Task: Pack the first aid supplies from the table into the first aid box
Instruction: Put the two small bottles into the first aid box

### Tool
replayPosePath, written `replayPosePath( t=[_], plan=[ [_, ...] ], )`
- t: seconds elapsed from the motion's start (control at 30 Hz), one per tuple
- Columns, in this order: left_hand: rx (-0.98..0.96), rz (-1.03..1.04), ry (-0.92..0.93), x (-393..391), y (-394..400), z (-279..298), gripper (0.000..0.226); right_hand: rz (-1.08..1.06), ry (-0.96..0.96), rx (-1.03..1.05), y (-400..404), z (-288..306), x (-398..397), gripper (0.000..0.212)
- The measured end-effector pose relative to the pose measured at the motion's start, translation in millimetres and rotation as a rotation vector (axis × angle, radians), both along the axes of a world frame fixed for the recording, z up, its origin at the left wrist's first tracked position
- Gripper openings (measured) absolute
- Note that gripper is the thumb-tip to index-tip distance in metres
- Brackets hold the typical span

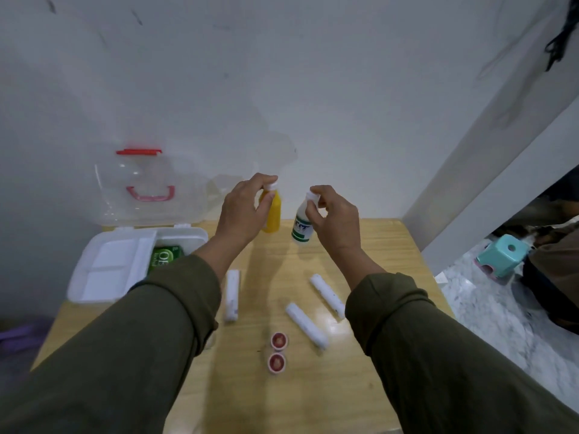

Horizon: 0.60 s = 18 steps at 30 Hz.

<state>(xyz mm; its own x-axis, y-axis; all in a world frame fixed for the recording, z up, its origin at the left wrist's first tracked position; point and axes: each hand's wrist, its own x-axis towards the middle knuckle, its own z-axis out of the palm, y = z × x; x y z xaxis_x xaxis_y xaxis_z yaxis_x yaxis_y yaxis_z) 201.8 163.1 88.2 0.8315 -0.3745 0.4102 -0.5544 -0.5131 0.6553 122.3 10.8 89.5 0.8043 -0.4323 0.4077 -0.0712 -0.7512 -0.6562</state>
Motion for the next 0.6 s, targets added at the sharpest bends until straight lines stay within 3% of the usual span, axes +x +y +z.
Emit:
replayPosePath(
  t=[0.23, 0.6],
  plan=[
    [-0.085, 0.005, 0.047, 20, 79, 31, 0.026, -0.014, -0.067, 0.063, 91, 31, 18, 0.024],
    [-0.142, 0.018, 0.176, 29, 147, 11, 0.026, 0.029, -0.024, 0.096, 172, 20, 36, 0.024]
  ],
)
